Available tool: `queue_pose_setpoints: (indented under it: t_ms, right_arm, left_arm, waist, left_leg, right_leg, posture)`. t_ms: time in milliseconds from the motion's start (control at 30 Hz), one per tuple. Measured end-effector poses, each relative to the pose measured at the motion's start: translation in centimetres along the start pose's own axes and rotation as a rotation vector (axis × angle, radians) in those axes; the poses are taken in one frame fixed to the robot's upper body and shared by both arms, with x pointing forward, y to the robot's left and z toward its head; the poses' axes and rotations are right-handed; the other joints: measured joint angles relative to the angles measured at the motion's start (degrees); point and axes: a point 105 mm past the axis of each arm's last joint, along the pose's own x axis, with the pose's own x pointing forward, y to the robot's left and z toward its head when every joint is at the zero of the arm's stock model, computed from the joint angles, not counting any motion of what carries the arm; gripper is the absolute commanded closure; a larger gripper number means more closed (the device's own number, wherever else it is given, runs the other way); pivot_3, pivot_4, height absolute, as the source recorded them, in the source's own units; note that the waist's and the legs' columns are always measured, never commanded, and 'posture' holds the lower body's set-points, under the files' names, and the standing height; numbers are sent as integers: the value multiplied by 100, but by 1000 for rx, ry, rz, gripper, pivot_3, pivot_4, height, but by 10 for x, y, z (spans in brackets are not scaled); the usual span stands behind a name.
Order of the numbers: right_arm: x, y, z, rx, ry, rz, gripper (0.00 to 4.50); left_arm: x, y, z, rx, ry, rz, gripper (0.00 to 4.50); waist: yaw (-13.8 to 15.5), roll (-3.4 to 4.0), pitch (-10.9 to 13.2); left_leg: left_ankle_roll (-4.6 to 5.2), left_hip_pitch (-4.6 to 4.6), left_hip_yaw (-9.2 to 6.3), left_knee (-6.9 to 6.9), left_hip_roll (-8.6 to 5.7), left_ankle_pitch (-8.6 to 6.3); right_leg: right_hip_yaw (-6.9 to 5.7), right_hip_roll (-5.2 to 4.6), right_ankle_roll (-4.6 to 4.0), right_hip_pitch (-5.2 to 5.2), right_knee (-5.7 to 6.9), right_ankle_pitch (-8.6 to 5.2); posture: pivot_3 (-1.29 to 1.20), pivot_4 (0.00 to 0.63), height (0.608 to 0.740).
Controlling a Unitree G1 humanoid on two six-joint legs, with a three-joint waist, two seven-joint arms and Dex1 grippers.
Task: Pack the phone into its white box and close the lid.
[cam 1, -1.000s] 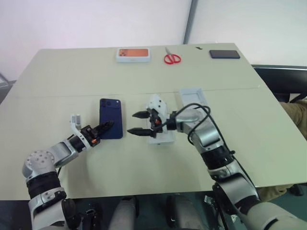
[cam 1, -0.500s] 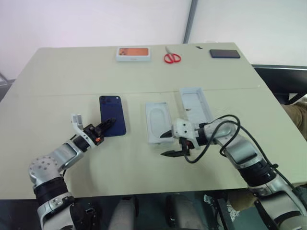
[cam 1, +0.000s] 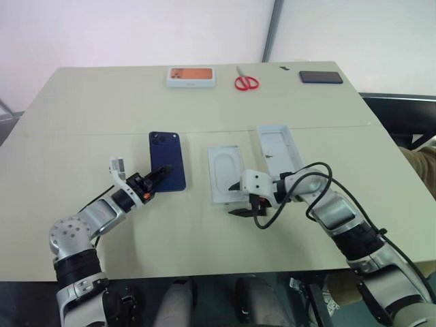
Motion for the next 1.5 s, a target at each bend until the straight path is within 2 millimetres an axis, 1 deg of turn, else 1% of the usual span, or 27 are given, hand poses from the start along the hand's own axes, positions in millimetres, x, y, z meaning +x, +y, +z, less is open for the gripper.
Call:
queue_pose_setpoints:
  t_ms: [33, 67, 100, 267, 467, 800, 967, 1133, 1300, 1333, 1400, 1500]
  right_arm:
    - [0, -1, 1, -3, -3, -3, 1951]
    - [1, -1, 2, -4, -5, -3, 2447]
    - [2, -2, 3, -6, -8, -5, 2844]
    - [6, 0, 5, -24, -7, 3, 2844]
    - [9, 0, 7, -21, -14, 1, 2844]
    - [23, 10, 16, 5, -45, 29, 2844]
    - [35, 16, 26, 20, -74, 49, 2844]
    - [55, 26, 42, 23, -119, 75, 2844]
    - [58, 25, 44, 26, -120, 78, 2844]
    - [58, 24, 44, 27, -119, 78, 2613]
    - [59, 21, 42, 44, -112, 67, 2002]
    - [57, 16, 41, 84, -119, 52, 415]
  left_arm:
    - [0, 1, -1, -1, 1, 3, 4500]
    - [0, 1, -1, 0, 3, 6, 4500]
    - [0, 2, -2, -2, 5, 11, 4500]
    - [0, 3, -2, -3, 5, 19, 4500]
    - [1, -2, -3, 4, 10, 6, 4500]
    - [2, -2, -4, -1, 13, 16, 4500]
    - [2, -3, -3, -4, 12, 17, 4500]
    - [6, -8, -1, 3, 11, -2, 4500]
    - [7, -8, 0, -3, 4, 2, 4500]
    - [7, -8, 0, -6, 0, 0, 4500]
    - [8, -8, -2, -10, 1, -1, 4500]
    - [9, -7, -7, -10, 15, 2, 4500]
  waist:
    - [-1, 0, 0]
    - [1, 0, 0]
    - [2, 0, 0]
    - [4, 0, 0]
    - [-3, -1, -1]
    - [-29, -1, -1]
    - [-42, -2, -2]
    - [-45, -2, -2]
    - [-17, -2, -2]
    - [-15, -2, -2]
    - [-15, -2, -2]
    - [-8, -2, -2]
  left_leg:
    - [0, 1, 0, 1, 0, 0]
    - [0, 1, -1, 1, 1, 0]
    - [0, 1, -1, 1, 1, 0]
    - [0, 1, -3, 0, 2, 0]
    - [0, 3, -3, 1, 5, 0]
    - [0, 6, -4, 1, 14, 0]
    - [-1, 8, -4, 1, 19, 0]
    - [-3, 8, -4, 0, 21, 2]
    - [-4, 8, -3, 1, 21, 2]
    - [-4, 8, -3, 1, 21, 2]
    - [-4, 8, -3, 1, 20, 2]
    - [-4, 6, -3, 1, 20, 2]
  right_leg:
    - [0, 1, 0, 1, 0, 0]
    - [0, 2, 0, 1, 0, 0]
    - [0, 3, 0, 1, 0, 0]
    - [0, 4, 0, 2, 0, 0]
    - [0, 8, -1, 4, 0, 0]
    - [3, 19, -4, 3, 4, 2]
    - [5, 25, -6, 3, 5, 3]
    - [5, 29, -8, 1, 7, 5]
    - [5, 27, -9, 2, 7, 5]
    - [5, 27, -9, 2, 7, 5]
    - [5, 27, -10, 2, 7, 5]
    - [5, 27, -9, 1, 6, 5]
  posture:
    - [0, 150, 740]
    - [0, 150, 740]
    - [0, 150, 740]
    - [0, 150, 740]
    - [0, 150, 740]
    - [0, 150, 740]
    - [0, 150, 740]
    - [0, 150, 740]
    - [0, 150, 740]
    - [0, 150, 740]
    - [0, 150, 740]
    - [0, 150, 740]
